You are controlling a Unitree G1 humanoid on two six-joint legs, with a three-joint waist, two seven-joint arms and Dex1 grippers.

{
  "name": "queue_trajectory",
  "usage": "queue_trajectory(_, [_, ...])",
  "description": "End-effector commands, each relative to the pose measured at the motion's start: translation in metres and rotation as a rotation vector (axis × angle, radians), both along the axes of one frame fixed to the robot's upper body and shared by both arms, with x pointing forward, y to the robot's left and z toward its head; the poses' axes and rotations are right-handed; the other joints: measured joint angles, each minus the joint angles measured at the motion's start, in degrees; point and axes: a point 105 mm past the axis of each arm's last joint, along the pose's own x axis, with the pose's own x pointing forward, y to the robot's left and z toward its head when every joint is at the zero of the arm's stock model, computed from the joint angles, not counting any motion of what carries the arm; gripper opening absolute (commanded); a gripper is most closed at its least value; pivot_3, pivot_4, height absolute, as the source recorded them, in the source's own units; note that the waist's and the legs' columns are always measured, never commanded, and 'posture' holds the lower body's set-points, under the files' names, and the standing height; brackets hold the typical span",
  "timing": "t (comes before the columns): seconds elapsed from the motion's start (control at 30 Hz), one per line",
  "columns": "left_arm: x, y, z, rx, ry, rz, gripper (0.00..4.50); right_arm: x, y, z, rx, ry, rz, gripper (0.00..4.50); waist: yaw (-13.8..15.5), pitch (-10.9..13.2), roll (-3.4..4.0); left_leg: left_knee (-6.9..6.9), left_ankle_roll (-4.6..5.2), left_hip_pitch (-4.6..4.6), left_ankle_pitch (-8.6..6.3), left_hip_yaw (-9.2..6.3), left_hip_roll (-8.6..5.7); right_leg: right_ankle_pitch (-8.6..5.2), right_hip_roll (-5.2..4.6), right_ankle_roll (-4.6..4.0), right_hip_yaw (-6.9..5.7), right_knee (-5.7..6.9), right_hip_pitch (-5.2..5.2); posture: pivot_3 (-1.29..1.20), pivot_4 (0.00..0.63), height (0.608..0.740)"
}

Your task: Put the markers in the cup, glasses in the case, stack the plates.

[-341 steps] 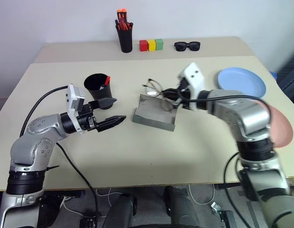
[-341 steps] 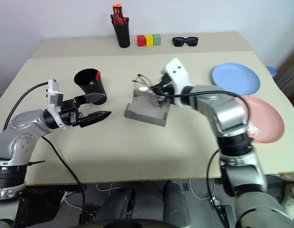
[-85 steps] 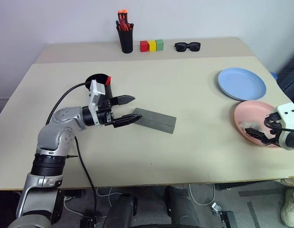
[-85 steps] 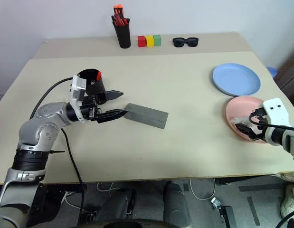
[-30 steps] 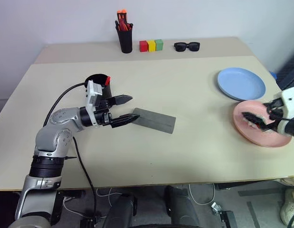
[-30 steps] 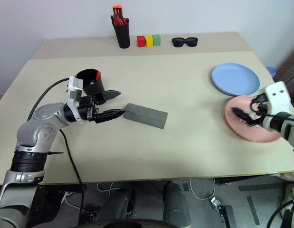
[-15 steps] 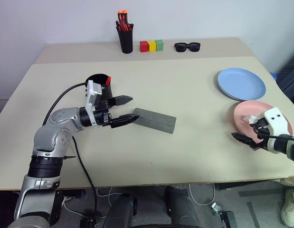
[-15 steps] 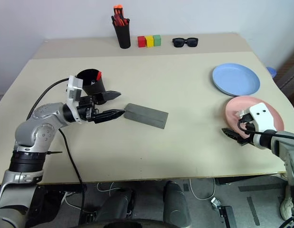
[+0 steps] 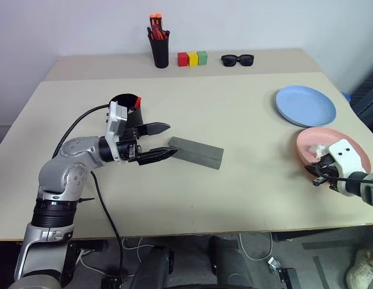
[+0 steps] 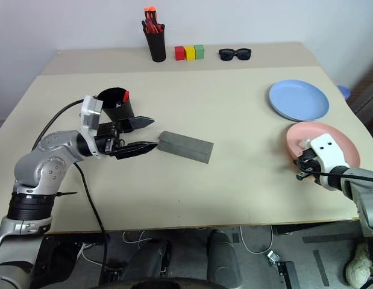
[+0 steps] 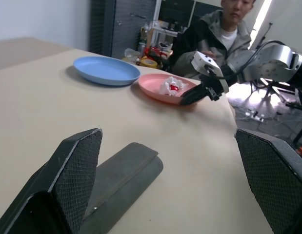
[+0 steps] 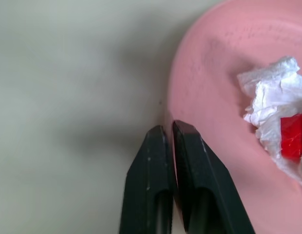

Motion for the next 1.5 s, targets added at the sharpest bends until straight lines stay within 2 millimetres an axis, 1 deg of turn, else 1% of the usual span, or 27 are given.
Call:
queue_trajectory(0.03, [0.000, 0.002, 0.008, -0.003, -0.049, 0.004, 4.50, -0.003, -0.001, 0.026, -0.004, -0.022, 0.020, 0.06, 0.00, 0.00, 0.00, 0.00, 0.00, 0.00, 0.00, 0.00, 0.00, 0.00, 0.00, 0.00, 0.01, 0.00, 0.00, 0.00, 0.150, 0.740])
queue_trajectory(0.1, [0.000, 0.003, 0.008, -0.003, -0.050, 0.004, 4.50, -0.002, -0.001, 0.043, 0.007, -0.047, 0.025, 0.06, -0.02, 0.00, 0.01, 0.00, 0.00, 0.00, 0.00, 0.00, 0.00, 0.00, 0.00, 0.00, 0.01, 0.00, 0.00, 0.00, 0.150, 0.740])
queue_trajectory(0.2, [0.001, 0.003, 0.008, -0.006, -0.051, 0.004, 4.50, 0.004, 0.008, 0.079, 0.065, -0.134, 0.072, 0.06, -0.18, 0.01, 0.01, 0.00, 0.00, 0.00, 0.00, 0.00, 0.01, 0.00, 0.00, 0.00, 0.00, 0.00, 0.00, 0.00, 0.150, 0.740])
queue_trajectory(0.23, [0.001, 0.003, 0.007, -0.007, -0.051, 0.004, 4.50, 0.005, 0.009, 0.086, 0.063, -0.154, 0.082, 0.06, -0.26, 0.01, 0.02, -0.01, 0.00, 0.01, 0.00, 0.01, 0.01, 0.00, 0.00, 0.00, 0.00, 0.00, 0.00, 0.00, 0.150, 0.740])
queue_trajectory(0.33, [0.001, 0.001, 0.008, -0.009, -0.054, 0.003, 4.50, 0.013, 0.007, 0.102, 0.009, -0.200, 0.088, 0.06, -0.13, 0.01, 0.02, -0.03, 0.01, 0.01, -0.01, 0.01, 0.03, 0.00, 0.02, 0.00, -0.01, 0.00, -0.01, 0.00, 0.150, 0.740])
queue_trajectory(0.4, [0.000, -0.002, 0.008, -0.011, -0.058, 0.004, 4.50, 0.022, 0.004, 0.109, -0.024, -0.246, 0.077, 0.06, -0.12, 0.01, 0.02, -0.02, 0.01, -0.01, -0.01, 0.01, 0.02, 0.00, 0.01, 0.00, 0.00, -0.02, -0.01, 0.00, 0.150, 0.740])
queue_trajectory(0.47, [0.000, -0.003, 0.009, -0.013, -0.058, 0.007, 4.50, 0.028, 0.003, 0.108, -0.046, -0.261, 0.072, 0.06, -0.08, 0.01, 0.02, -0.02, 0.01, -0.02, -0.01, 0.02, 0.02, 0.00, 0.00, 0.00, 0.00, -0.04, -0.01, 0.00, 0.150, 0.740])
queue_trajectory(0.5, [0.000, -0.003, 0.009, -0.014, -0.056, 0.010, 4.50, 0.036, 0.001, 0.105, -0.089, -0.275, 0.072, 0.06, -0.04, 0.01, 0.02, -0.02, 0.01, -0.02, -0.01, 0.02, 0.01, 0.00, 0.00, 0.00, 0.00, -0.03, -0.02, 0.00, 0.150, 0.740])
queue_trajectory(0.63, [-0.001, -0.003, 0.008, -0.013, -0.056, 0.017, 4.50, 0.062, 0.004, 0.093, -0.160, -0.302, 0.109, 0.06, -0.28, 0.02, 0.02, -0.02, 0.00, -0.02, 0.00, 0.04, 0.01, 0.00, -0.01, 0.00, 0.01, -0.04, -0.03, 0.00, 0.150, 0.740])
queue_trajectory(0.77, [0.000, -0.001, 0.009, -0.011, -0.061, 0.028, 4.50, 0.100, 0.017, 0.090, -0.203, -0.343, 0.156, 0.06, -0.97, 0.06, 0.09, -0.08, -0.01, 0.02, 0.00, 0.11, 0.01, 0.02, 0.01, -0.01, 0.05, -0.02, -0.08, 0.00, 0.150, 0.740])
queue_trajectory(0.83, [-0.001, 0.000, 0.009, -0.009, -0.063, 0.031, 4.50, 0.114, 0.020, 0.088, -0.250, -0.349, 0.172, 0.06, -1.04, 0.07, 0.11, -0.11, -0.01, 0.01, 0.01, 0.11, 0.01, 0.02, 0.01, -0.02, 0.06, 0.00, -0.12, 0.00, 0.150, 0.740])
queue_trajectory(0.93, [-0.003, 0.003, 0.009, -0.011, -0.065, 0.052, 4.50, 0.136, 0.027, 0.084, -0.264, -0.366, 0.168, 0.06, -1.02, 0.07, 0.10, -0.17, -0.02, -0.07, 0.01, 0.11, 0.00, 0.02, 0.01, -0.02, 0.07, -0.02, -0.24, 0.00, 0.150, 0.740])
queue_trajectory(1.07, [-0.008, 0.008, 0.007, -0.009, -0.058, 0.082, 4.50, 0.151, 0.031, 0.072, -0.289, -0.367, 0.141, 0.06, -0.81, 0.07, 0.09, -0.25, -0.07, -0.12, 0.03, 0.11, 0.01, 0.03, 0.00, -0.03, 0.08, -0.03, -0.31, 0.00, 0.150, 0.740])
queue_trajectory(1.17, [-0.011, 0.012, 0.006, -0.006, -0.058, 0.100, 4.50, 0.154, 0.030, 0.059, -0.289, -0.343, 0.117, 0.06, -0.52, 0.07, 0.09, -0.26, -0.08, -0.17, 0.04, 0.12, 0.00, 0.03, 0.00, -0.04, 0.09, -0.03, -0.38, 0.00, 0.150, 0.740])
queue_trajectory(1.27, [-0.013, 0.015, 0.004, 0.000, -0.056, 0.115, 4.50, 0.155, 0.029, 0.059, -0.319, -0.346, 0.123, 1.02, -0.48, 0.07, 0.10, -0.24, -0.06, -0.17, 0.03, 0.12, -0.03, 0.03, -0.01, -0.05, 0.11, -0.02, -0.37, 0.00, 0.150, 0.740])
queue_trajectory(1.4, [-0.013, 0.016, 0.003, 0.000, -0.055, 0.122, 4.50, 0.158, 0.029, 0.073, -0.312, -0.402, 0.105, 3.07, -0.89, 0.07, 0.10, -0.25, -0.05, -0.12, 0.03, 0.14, -0.02, 0.03, 0.03, -0.05, 0.14, 0.01, -0.37, 0.00, 0.150, 0.740])
queue_trajectory(1.47, [-0.013, 0.016, 0.003, -0.001, -0.054, 0.122, 4.50, 0.159, 0.027, 0.080, -0.346, -0.432, 0.098, 4.12, -1.28, 0.07, 0.10, -0.25, -0.06, -0.10, 0.03, 0.14, -0.01, 0.03, 0.03, -0.05, 0.14, 0.03, -0.37, 0.00, 0.150, 0.740])
queue_trajectory(1.5, [-0.012, 0.015, 0.003, -0.002, -0.054, 0.121, 4.50, 0.159, 0.027, 0.083, -0.360, -0.442, 0.101, 4.45, -1.55, 0.07, 0.10, -0.25, -0.06, -0.11, 0.03, 0.14, -0.01, 0.03, 0.03, -0.05, 0.14, 0.03, -0.37, 0.00, 0.150, 0.740])
